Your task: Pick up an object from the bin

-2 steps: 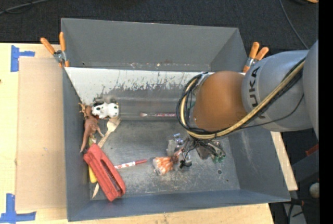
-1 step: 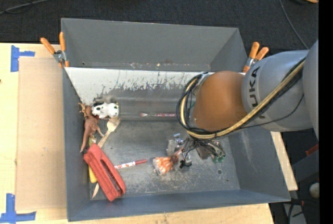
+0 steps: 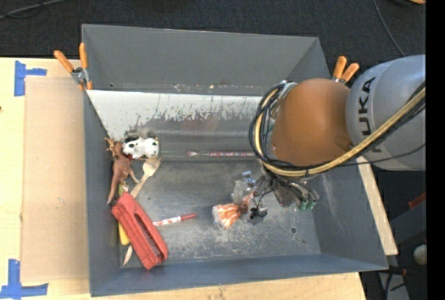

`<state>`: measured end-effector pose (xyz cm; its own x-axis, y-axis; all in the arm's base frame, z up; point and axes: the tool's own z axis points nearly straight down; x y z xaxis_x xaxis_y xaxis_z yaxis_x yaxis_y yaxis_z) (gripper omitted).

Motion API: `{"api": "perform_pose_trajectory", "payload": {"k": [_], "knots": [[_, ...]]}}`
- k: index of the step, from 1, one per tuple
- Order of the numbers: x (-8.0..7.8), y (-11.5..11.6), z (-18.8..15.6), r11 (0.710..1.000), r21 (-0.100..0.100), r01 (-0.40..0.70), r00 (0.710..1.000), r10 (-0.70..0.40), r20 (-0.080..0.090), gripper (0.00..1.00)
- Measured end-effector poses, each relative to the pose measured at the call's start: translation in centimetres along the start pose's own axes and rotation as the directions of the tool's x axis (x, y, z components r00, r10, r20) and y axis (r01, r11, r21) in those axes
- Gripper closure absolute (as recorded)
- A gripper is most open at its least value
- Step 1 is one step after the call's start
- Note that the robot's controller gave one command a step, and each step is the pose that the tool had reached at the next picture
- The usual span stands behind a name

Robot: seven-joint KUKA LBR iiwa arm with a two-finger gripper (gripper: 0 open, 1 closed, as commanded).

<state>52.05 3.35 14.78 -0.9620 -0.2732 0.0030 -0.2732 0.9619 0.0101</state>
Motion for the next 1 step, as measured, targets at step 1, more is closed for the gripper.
{"api": "perform_pose_trajectory", "payload": {"k": [1], "knots": [[0.56,0.19,-7.57,0.998,-0.002,0.065,0.998,-0.065,-0.005,1.0]]}}
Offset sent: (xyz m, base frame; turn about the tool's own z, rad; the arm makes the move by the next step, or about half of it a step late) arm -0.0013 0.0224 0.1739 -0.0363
